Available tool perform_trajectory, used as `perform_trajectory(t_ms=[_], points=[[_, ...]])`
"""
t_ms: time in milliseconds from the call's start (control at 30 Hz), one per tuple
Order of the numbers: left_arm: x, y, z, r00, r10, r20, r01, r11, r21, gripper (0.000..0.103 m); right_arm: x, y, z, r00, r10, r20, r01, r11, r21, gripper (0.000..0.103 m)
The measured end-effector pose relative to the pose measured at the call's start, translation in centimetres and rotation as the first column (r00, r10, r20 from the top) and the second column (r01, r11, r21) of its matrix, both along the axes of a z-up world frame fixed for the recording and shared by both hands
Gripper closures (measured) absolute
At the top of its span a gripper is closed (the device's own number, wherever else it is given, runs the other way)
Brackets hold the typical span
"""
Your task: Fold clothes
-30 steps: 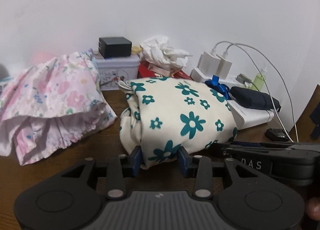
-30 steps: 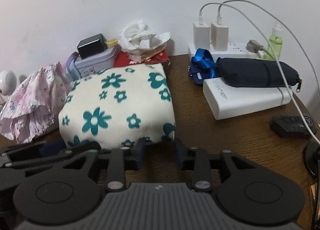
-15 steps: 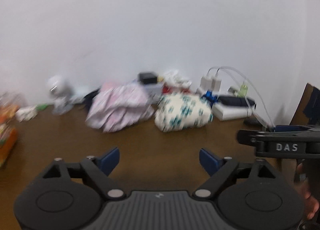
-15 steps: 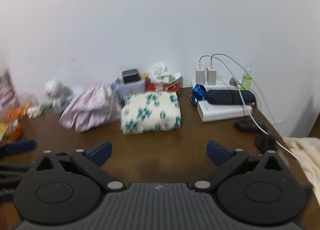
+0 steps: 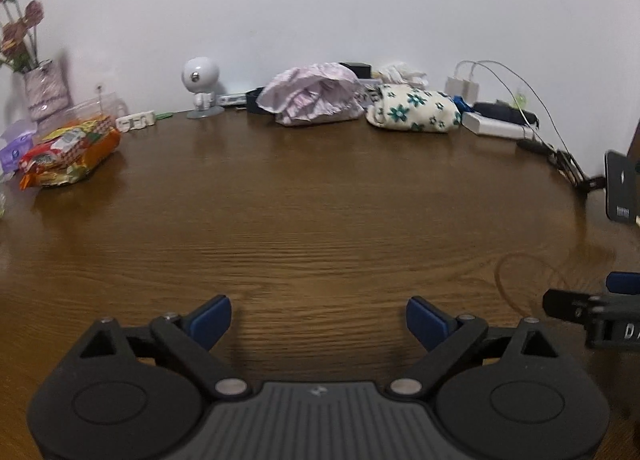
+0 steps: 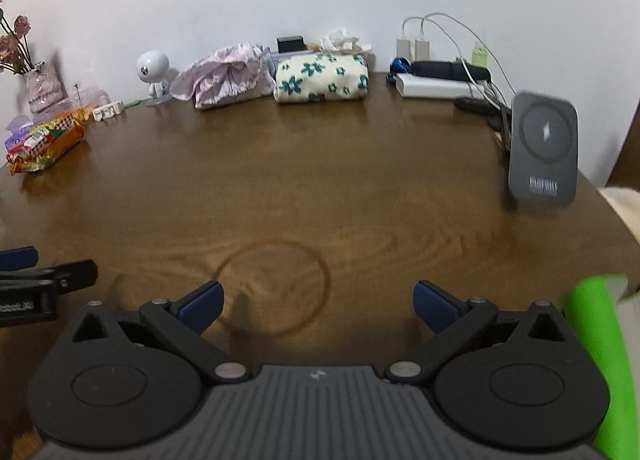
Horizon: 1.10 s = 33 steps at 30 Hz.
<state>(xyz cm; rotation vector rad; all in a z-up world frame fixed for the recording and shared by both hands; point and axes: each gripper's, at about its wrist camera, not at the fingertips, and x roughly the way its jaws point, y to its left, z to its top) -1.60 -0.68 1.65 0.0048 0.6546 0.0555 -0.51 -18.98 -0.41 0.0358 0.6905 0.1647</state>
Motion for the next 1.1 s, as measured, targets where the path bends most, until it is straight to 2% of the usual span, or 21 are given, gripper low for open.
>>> perform_trajectory(t_ms=[167, 333, 433, 1100], points=[[0.6, -0.4, -0.8, 1.000, 0.016, -0.002, -0.017, 1.000, -0.010, 0.008, -0.3, 0.7, -0.7, 1.000, -0.010, 0.011, 0.011, 0.998, -0.062, 0.000], [0.7, -0.5, -1.2, 1.000, -0.003, -0.025, 0.002, 1.000, -0.031, 0.000, -0.3, 0.7, -0.7, 1.000, -0.009, 0.009, 0.009, 0.997, -0.072, 0.000], [0.9, -0.9, -1.3, 0.999, -0.009, -0.038, 0.009, 1.000, -0.005, 0.000, 0.0, 0.8, -0.7, 1.000, -0.012, 0.006, 0.012, 0.997, -0.071, 0.001], [0.3, -1.2, -1.2, 0.999, -0.002, -0.040, 0.002, 1.000, -0.007, 0.000, 0.1, 1.5, -0.6, 1.000, -0.013, 0.006, 0.014, 0.997, -0.074, 0.000]])
